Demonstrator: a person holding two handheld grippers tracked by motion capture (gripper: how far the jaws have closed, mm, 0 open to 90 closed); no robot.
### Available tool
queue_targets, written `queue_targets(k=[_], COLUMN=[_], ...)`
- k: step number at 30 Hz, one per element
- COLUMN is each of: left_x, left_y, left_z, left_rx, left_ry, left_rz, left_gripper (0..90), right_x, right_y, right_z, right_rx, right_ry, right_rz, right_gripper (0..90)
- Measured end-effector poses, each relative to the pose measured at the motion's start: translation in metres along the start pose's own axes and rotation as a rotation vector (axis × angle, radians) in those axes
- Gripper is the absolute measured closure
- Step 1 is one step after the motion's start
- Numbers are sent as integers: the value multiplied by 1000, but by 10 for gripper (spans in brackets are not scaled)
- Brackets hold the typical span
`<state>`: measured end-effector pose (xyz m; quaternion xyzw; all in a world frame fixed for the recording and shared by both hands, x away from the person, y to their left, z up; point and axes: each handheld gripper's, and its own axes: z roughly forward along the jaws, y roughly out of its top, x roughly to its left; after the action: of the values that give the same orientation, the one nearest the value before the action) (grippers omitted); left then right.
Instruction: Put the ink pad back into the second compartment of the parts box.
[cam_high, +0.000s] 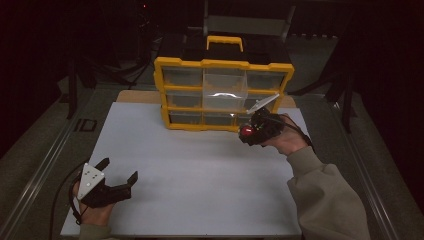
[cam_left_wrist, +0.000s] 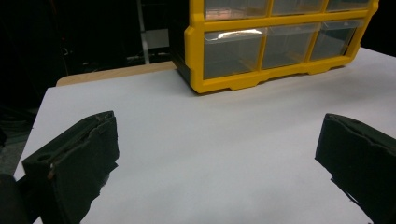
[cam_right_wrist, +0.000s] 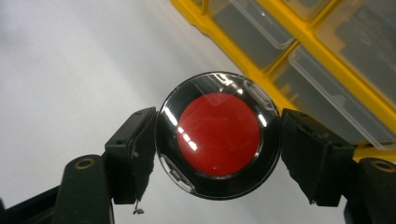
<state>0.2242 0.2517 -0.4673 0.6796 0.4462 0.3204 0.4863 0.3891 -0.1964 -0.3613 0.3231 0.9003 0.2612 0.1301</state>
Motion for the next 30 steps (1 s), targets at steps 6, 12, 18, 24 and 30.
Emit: queue_targets(k=[6, 12, 18, 24, 30], left_x=[0, 0, 1, 1, 1], left_y=[0, 0, 0, 0, 0], left_z=[0, 0, 0, 0, 0], left_rx=[-1, 0, 1, 1, 0], left_ry=[0, 1, 1, 1, 1], left_rz=[-1, -1, 0, -1, -2], left_gripper=[1, 1, 1, 1, 1], right_x=[-6, -11, -15, -21, -26], right_y=[4, 8, 12, 18, 22], right_z=[-6, -12, -17, -21, -26], right_rx=[-8, -8, -7, 10, 12], right_ry=[-15, -24, -30, -24, -24], right_rz=[0, 8, 12, 15, 18], right_gripper=[295, 295, 295, 295, 295])
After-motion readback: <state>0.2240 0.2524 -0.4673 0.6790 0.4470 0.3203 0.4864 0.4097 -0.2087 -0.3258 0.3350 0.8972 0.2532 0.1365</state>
